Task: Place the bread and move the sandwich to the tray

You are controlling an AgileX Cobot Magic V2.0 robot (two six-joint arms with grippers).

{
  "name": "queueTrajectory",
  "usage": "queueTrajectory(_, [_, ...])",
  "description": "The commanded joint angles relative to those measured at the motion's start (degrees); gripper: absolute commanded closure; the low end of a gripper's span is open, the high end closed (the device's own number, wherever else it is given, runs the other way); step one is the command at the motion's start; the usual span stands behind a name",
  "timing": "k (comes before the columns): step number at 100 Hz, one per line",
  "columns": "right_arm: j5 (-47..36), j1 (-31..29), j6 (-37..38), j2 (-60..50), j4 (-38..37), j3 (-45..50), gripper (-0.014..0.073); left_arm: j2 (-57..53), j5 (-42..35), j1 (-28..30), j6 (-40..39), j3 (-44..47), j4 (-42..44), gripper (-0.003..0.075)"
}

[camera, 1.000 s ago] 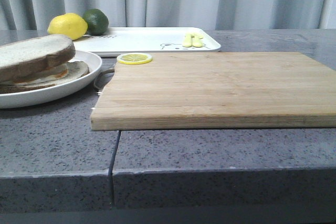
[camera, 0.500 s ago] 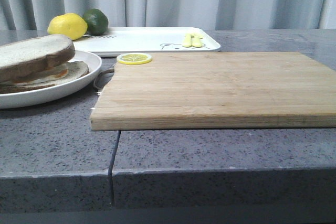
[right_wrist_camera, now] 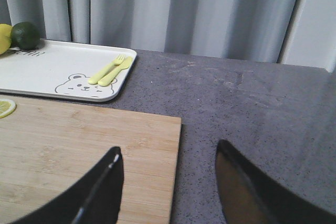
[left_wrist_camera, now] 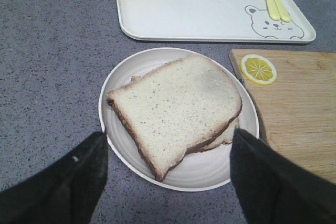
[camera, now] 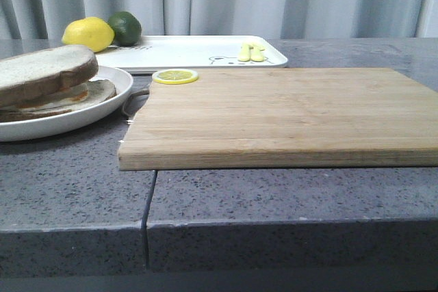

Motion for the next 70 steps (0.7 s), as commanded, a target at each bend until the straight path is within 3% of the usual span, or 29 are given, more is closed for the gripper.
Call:
queueTrajectory(1, [-5.0,-0.3,0.1,0.4,-0.3,-1.5,0.0186,0.2,-3.4,0.1,-0.2,-2.1,-1.5,0.0258])
queueTrajectory(51, [-5.0,-0.3,0.1,0.4,-0.3,-1.5,0.0186,0.2,-3.8,0.1,-0.2,-2.1,-0.7,0.0258])
queueTrajectory(70, [-5.0,-0.3,0.1,0.4,-0.3,-1.5,0.0186,1.9,-4.4,0.1,-6.9,-2.1,4.7,0.0287])
